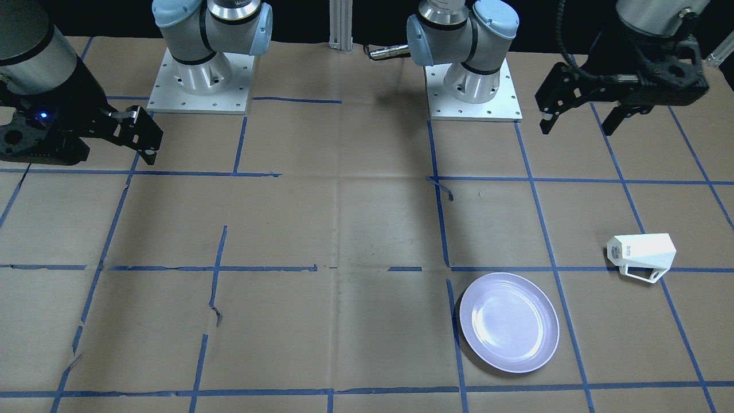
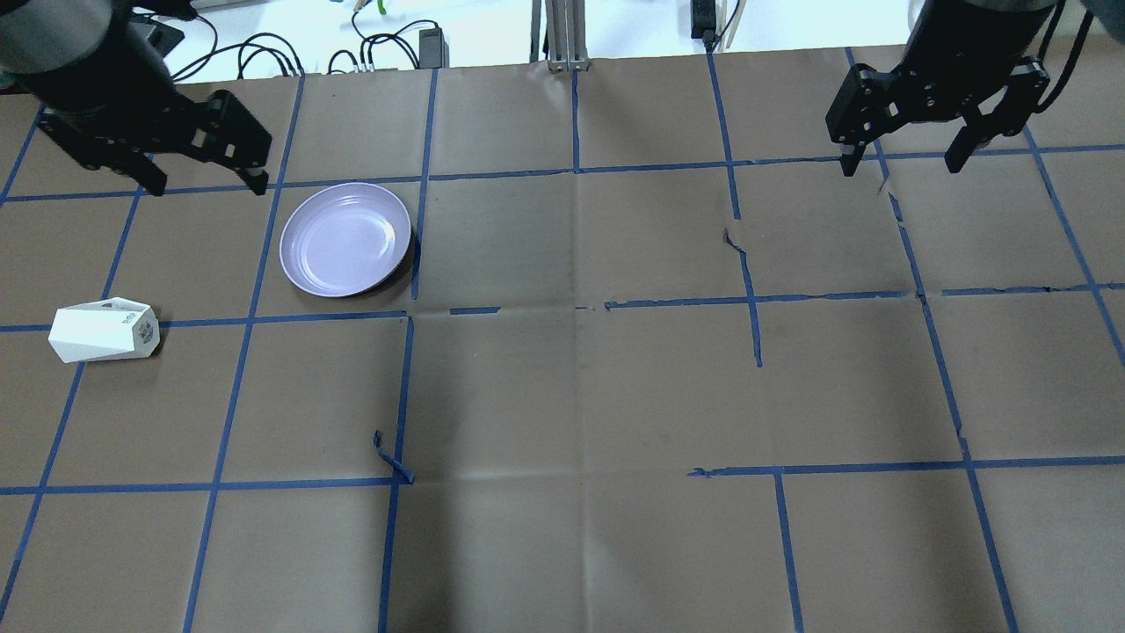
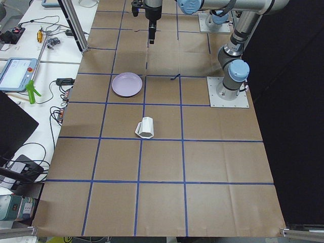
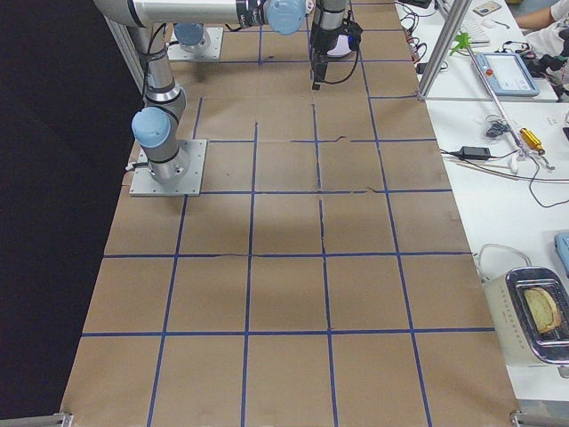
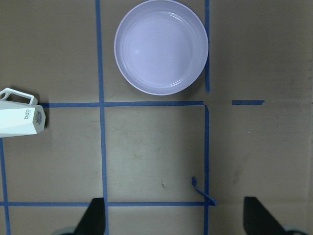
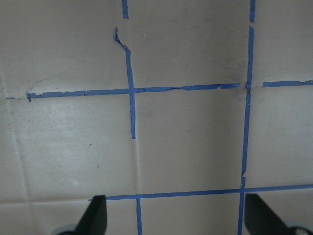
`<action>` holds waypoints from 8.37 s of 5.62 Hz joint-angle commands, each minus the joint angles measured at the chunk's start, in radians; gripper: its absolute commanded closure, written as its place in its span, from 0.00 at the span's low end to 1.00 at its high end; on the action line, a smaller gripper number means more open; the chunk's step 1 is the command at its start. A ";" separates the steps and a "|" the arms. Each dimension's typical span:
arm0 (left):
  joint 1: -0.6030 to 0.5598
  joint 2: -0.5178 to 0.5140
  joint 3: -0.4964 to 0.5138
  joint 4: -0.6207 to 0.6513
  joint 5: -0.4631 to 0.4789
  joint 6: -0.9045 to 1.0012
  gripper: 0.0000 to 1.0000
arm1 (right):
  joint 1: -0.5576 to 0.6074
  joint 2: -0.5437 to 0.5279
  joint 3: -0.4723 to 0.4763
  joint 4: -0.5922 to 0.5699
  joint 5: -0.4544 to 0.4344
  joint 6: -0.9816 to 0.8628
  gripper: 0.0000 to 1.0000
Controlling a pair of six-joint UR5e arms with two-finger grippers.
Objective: Flip cup and place on plate
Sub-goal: 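Move the left gripper away from the plate toward the white mug on its side, then lower the left gripper and grasp the white faceted mug, then lift the mug with the left gripper and rotate it upright, then carry the upright mug with the left gripper over the lavender plate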
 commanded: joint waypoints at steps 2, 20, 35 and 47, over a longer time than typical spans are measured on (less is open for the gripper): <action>0.345 0.013 0.027 -0.021 -0.015 0.346 0.01 | 0.000 0.000 0.000 0.000 0.000 0.000 0.00; 0.756 -0.797 0.234 -0.296 -0.484 1.046 0.05 | 0.000 0.000 0.000 0.000 0.000 0.000 0.00; 0.088 -0.506 0.185 0.140 -0.258 0.350 1.00 | 0.000 0.000 0.000 0.000 0.000 0.000 0.00; -0.147 -0.521 -0.114 0.623 0.002 0.280 0.90 | 0.000 0.000 0.000 0.000 0.000 0.000 0.00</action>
